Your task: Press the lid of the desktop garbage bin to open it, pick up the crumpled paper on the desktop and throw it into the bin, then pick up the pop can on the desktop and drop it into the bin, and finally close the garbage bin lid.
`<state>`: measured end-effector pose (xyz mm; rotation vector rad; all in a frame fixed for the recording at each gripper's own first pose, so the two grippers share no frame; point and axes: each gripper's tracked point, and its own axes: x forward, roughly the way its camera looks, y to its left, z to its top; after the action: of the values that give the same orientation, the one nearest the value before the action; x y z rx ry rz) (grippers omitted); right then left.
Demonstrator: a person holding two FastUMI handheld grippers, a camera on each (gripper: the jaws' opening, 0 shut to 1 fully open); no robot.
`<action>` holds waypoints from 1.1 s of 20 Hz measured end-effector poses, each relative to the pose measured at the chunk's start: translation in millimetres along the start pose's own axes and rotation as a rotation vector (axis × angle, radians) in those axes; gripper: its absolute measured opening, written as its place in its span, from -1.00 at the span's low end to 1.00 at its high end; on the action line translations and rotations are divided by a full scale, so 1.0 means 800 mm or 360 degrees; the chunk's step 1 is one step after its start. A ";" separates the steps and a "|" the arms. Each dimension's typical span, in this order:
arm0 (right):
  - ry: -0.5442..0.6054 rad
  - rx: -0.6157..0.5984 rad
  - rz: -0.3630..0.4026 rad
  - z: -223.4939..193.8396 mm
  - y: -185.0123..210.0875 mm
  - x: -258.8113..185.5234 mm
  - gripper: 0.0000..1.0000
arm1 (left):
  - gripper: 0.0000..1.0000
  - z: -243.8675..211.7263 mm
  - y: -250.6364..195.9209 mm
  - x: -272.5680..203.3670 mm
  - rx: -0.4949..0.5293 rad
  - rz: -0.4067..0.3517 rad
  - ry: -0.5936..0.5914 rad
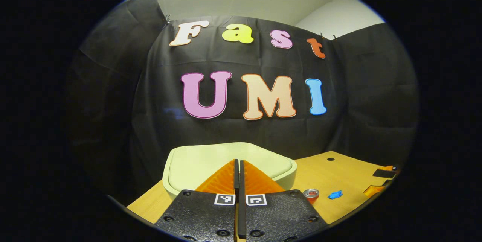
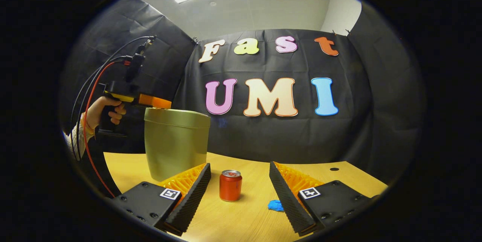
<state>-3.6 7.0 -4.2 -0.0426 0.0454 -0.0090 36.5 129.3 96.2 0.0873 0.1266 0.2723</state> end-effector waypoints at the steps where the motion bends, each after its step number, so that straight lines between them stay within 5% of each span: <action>1: -0.0002 0.0012 -0.0002 0.002 -0.001 -0.001 0.96 | -1.00 0.002 0.002 0.000 -0.0010 0.0006 0.0000; 9: -0.0023 0.0020 -0.0039 0.006 -0.012 -0.002 0.96 | -1.00 0.016 0.005 0.005 -0.0160 -0.0024 0.0010; 22: -0.0033 -0.0013 -0.0028 0.011 -0.007 -0.005 0.96 | -1.00 0.111 0.026 -0.008 0.0058 0.0169 -0.0263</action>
<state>-7.6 1.8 5.1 -0.0511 0.0240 -0.0262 37.2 141.4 186.9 0.1523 -0.0371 0.3673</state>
